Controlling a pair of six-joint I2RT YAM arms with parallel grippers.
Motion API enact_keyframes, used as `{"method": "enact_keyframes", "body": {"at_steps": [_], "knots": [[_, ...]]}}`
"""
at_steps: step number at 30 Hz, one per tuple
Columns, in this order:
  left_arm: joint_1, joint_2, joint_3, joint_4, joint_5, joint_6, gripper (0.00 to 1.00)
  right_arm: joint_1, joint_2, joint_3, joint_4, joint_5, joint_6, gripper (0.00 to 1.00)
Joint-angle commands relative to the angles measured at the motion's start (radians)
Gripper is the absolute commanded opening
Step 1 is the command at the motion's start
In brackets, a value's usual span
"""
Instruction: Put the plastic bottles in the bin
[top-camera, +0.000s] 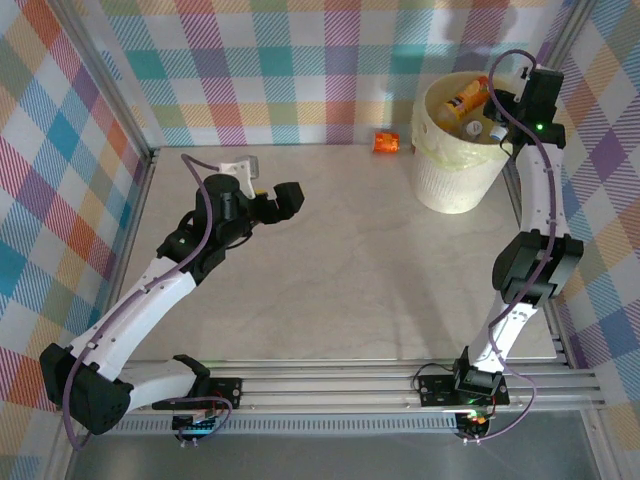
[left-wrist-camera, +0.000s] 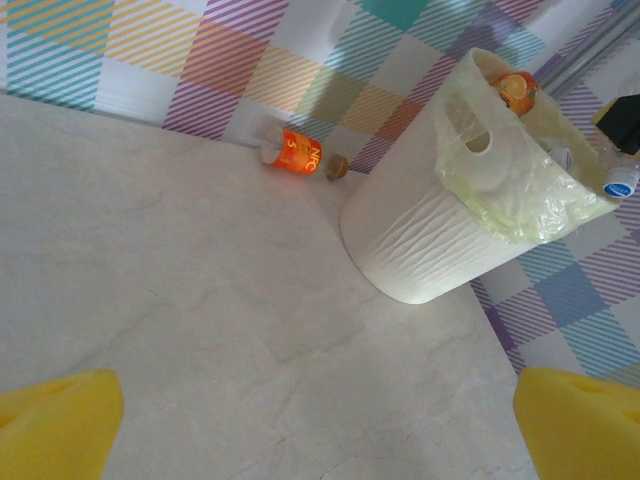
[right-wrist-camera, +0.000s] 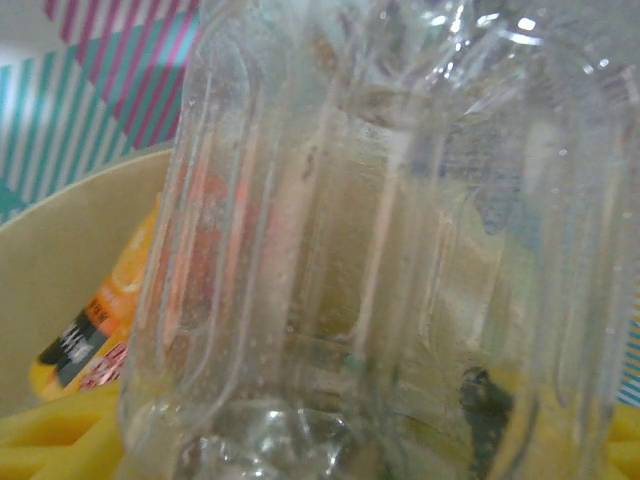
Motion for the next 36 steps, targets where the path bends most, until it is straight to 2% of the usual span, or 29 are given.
{"method": "enact_keyframes", "body": {"at_steps": [1,6,10,15,22,27,32,36], "knots": [[-0.002,-0.005,-0.021,-0.02,-0.027,-0.01,1.0,-0.007,0.041,0.087,-0.008,0.037,0.025,0.6],[-0.002,-0.009,-0.03,-0.03,-0.043,-0.012,1.0,-0.008,0.123,0.228,-0.138,0.039,0.014,0.71],[-0.001,-0.008,-0.031,-0.033,-0.049,-0.014,1.0,-0.007,0.121,0.251,-0.167,0.028,0.014,0.88],[-0.001,-0.002,-0.032,-0.033,-0.05,-0.018,1.0,-0.007,0.092,0.253,-0.176,0.033,0.02,1.0],[-0.001,0.003,-0.041,-0.032,-0.054,-0.021,1.0,-0.005,0.045,0.241,-0.205,0.0,0.028,1.0],[-0.001,0.01,-0.044,-0.035,-0.083,-0.032,1.0,0.016,-0.022,0.16,-0.153,-0.134,0.025,1.0],[0.001,0.023,-0.046,-0.046,-0.14,-0.072,1.0,0.103,-0.12,0.029,-0.032,-0.193,0.024,1.0],[0.004,0.05,-0.053,-0.048,-0.181,-0.126,1.0,0.234,-0.168,-0.08,0.052,-0.233,0.028,1.0]]}}
